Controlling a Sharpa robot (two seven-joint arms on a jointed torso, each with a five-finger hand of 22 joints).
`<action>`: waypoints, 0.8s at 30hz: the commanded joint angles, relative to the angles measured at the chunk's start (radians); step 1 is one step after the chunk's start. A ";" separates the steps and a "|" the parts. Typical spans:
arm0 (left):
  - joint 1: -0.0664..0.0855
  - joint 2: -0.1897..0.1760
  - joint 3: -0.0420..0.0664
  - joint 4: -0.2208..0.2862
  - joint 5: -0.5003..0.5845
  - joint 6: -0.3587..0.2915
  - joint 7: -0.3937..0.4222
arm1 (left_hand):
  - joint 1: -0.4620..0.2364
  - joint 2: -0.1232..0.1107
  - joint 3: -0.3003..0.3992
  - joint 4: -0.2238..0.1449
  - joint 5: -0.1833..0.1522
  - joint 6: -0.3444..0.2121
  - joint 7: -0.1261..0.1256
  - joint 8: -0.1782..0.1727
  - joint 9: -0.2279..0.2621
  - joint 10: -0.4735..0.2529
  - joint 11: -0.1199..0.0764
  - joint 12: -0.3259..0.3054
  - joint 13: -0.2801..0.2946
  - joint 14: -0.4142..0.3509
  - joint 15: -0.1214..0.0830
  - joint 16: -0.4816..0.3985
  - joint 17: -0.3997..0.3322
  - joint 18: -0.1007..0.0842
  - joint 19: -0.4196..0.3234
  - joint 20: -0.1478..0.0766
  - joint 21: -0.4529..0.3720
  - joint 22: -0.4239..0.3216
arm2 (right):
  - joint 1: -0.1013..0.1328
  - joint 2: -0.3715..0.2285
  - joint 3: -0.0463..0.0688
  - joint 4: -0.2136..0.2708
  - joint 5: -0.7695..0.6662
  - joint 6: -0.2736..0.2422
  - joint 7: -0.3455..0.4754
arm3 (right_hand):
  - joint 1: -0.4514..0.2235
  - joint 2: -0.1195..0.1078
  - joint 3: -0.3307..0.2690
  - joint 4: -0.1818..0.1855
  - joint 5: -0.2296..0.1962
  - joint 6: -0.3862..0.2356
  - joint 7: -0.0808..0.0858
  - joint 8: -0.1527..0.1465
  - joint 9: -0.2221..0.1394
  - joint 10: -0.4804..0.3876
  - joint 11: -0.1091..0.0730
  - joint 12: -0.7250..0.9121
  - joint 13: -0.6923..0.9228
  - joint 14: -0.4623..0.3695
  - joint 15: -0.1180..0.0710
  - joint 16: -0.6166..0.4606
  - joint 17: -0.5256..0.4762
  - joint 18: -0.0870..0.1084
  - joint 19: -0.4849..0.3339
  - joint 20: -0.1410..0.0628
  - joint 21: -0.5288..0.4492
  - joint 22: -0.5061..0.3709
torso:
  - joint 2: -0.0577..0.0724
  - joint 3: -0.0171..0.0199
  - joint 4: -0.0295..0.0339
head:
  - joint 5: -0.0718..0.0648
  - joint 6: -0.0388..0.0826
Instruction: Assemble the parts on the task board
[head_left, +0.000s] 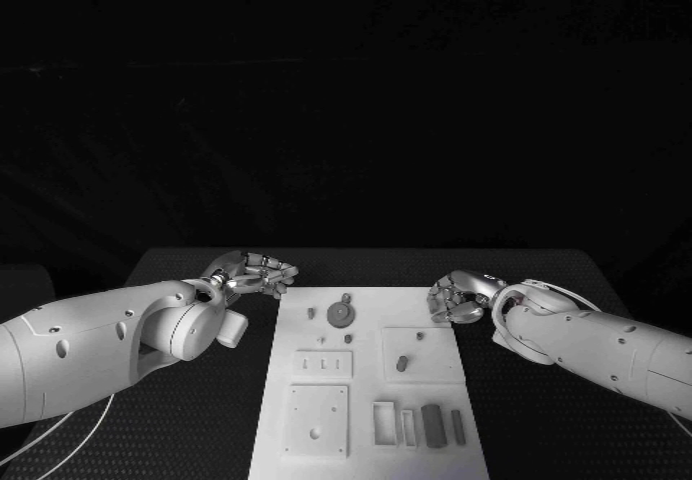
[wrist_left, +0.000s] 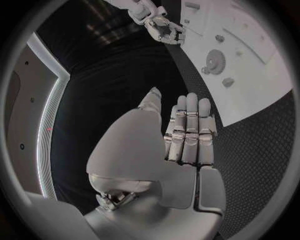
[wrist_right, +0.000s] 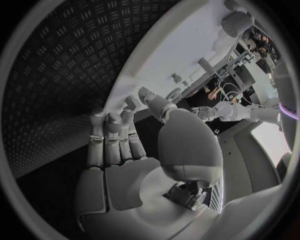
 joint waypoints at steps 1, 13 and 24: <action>0.001 0.000 0.000 0.003 -0.002 0.016 0.010 | -0.004 0.001 -0.007 0.000 -0.006 0.003 0.001 -0.005 0.001 -0.001 0.001 -0.004 0.002 0.008 0.002 -0.007 0.002 0.011 -0.008 -0.002 0.006 0.010 | -0.001 0.003 0.000 -0.002 -0.010 -0.005 0.009 | 0.009 0.002 0.008 0.002 -0.005 0.010 0.001 0.007 0.002 0.003 -0.005 0.004 -0.002 0.002 -0.005 0.005 -0.001 0.022 0.009 -0.002 0.002 0.001 | 0.000 -0.0003 -0.0009 | 0.002 -0.001; 0.001 -0.002 0.000 0.004 -0.002 0.016 0.009 | -0.004 0.002 -0.007 0.000 -0.006 0.003 0.001 -0.005 0.002 -0.001 0.001 -0.004 0.002 0.008 0.002 -0.007 0.002 0.011 -0.008 -0.002 0.006 0.010 | -0.002 0.006 0.000 -0.003 -0.015 -0.010 0.005 | 0.012 0.005 0.036 0.019 -0.008 0.041 0.000 0.023 0.007 0.009 -0.006 0.006 -0.003 0.006 -0.007 0.009 -0.001 0.022 0.014 -0.007 0.006 0.003 | -0.001 -0.0005 -0.0006 | 0.002 -0.006; 0.001 -0.004 0.000 0.005 -0.002 0.016 0.008 | -0.004 0.002 -0.007 0.000 -0.006 0.003 0.001 -0.005 0.002 -0.001 0.001 -0.004 0.002 0.008 0.002 -0.008 0.002 0.011 -0.008 -0.001 0.006 0.010 | -0.002 0.006 0.000 -0.005 -0.018 -0.014 0.004 | 0.017 0.019 0.071 0.036 -0.009 0.095 -0.009 0.054 0.024 0.016 -0.014 0.008 -0.005 0.009 -0.014 0.012 -0.001 0.022 0.019 -0.012 0.010 0.004 | 0.000 0.0000 -0.0012 | 0.000 -0.007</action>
